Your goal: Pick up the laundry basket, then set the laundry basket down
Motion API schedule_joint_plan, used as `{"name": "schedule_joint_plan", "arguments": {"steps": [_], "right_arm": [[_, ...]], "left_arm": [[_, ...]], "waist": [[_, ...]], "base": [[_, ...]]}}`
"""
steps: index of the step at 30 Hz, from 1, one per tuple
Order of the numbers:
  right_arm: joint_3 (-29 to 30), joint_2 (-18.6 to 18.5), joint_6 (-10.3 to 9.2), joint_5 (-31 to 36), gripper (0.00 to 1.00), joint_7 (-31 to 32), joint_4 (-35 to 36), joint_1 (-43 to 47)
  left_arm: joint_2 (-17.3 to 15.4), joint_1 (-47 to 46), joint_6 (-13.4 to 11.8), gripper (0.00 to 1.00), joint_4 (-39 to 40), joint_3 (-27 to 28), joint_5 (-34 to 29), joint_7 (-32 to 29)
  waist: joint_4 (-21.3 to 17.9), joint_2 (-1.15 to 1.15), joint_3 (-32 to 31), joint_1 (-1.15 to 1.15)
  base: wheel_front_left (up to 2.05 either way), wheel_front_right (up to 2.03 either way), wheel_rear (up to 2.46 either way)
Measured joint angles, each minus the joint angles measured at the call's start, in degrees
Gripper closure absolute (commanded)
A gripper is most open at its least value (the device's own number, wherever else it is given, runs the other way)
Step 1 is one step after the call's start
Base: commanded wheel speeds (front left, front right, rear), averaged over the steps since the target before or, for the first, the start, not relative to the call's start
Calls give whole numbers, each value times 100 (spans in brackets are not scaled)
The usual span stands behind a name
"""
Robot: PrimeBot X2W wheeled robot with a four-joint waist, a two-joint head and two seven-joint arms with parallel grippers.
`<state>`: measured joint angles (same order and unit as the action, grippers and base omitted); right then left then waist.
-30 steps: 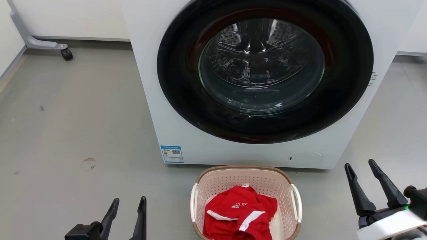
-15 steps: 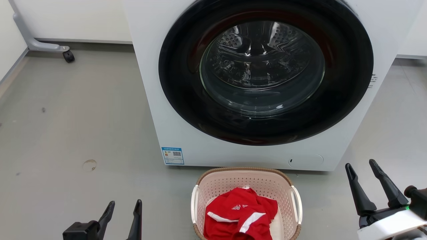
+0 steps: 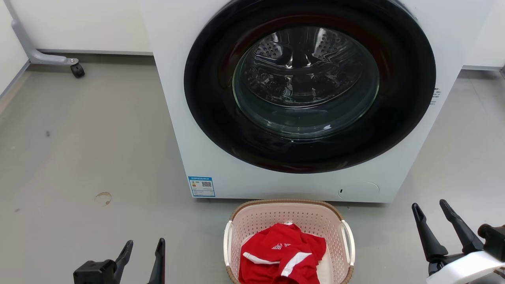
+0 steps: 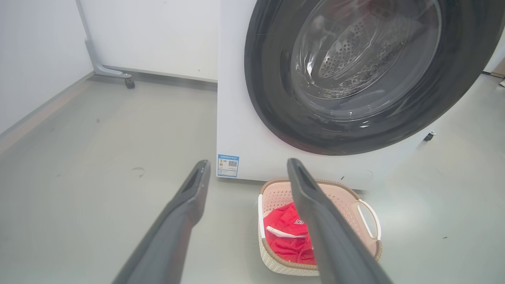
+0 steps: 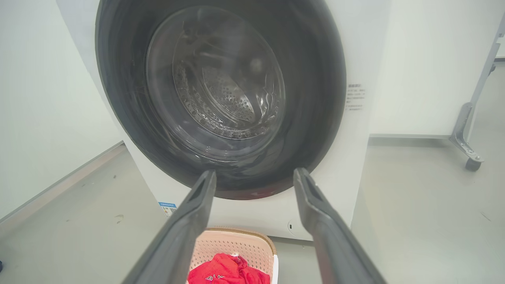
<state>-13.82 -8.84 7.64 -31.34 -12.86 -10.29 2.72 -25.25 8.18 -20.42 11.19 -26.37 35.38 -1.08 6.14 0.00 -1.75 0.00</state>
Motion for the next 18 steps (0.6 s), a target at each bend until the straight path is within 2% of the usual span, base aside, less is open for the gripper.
{"name": "schedule_joint_plan", "arguments": {"steps": [18], "right_arm": [[-23, 2, 0, -32, 0, 24, -41, -132]], "left_arm": [[21, -7, 0, 0, -7, -53, 1, 10]], "waist": [[19, 0, -13, 0]], "base": [[0, 0, 0]]}}
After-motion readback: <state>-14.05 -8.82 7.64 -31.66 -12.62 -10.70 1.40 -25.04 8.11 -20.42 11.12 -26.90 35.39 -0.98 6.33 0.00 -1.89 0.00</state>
